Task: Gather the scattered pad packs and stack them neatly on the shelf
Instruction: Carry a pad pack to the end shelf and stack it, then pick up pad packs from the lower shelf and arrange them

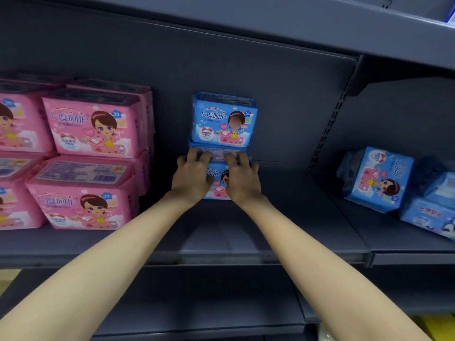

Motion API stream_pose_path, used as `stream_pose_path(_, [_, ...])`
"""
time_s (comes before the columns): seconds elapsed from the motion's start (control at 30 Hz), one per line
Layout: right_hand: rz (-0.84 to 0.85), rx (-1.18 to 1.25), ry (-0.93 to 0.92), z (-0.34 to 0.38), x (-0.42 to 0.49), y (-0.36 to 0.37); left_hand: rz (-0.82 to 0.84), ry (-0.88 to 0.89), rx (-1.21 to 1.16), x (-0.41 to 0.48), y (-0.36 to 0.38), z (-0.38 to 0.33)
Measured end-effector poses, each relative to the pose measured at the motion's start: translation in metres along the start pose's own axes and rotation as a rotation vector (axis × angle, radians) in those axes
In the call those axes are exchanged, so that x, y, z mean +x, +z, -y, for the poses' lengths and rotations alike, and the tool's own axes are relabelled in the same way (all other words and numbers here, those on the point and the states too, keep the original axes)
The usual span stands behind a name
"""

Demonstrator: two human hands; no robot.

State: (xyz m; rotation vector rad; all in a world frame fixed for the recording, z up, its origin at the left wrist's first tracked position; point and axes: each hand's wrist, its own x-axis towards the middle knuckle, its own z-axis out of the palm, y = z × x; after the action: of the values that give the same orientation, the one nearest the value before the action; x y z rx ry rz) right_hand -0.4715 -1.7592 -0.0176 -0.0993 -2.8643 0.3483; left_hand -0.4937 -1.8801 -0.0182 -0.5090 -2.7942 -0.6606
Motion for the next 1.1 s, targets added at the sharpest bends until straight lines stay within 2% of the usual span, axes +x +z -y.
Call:
stream_pose_path(0.17, [0.015,-0.008,0.02,-0.001,-0.006,-0.009,-0.018,-0.003,0.156,-0.004,-0.006,-0.008])
stream_pose_path(0.3, [-0.04,-0.026,0.048,-0.007,-0.011,-0.022,-0.046,0.098,0.257,-0.007,-0.012,-0.032])
stream_pose_path(0.73, [-0.05,-0.116,0.344,-0.09,-0.078,-0.057,0.132,0.309,0.146,-0.024,0.026,-0.113])
stream_pose_path(1.1, [-0.093,-0.162,0.519,-0.154,-0.123,-0.079,0.261,0.433,0.095,-0.036,0.066,-0.176])
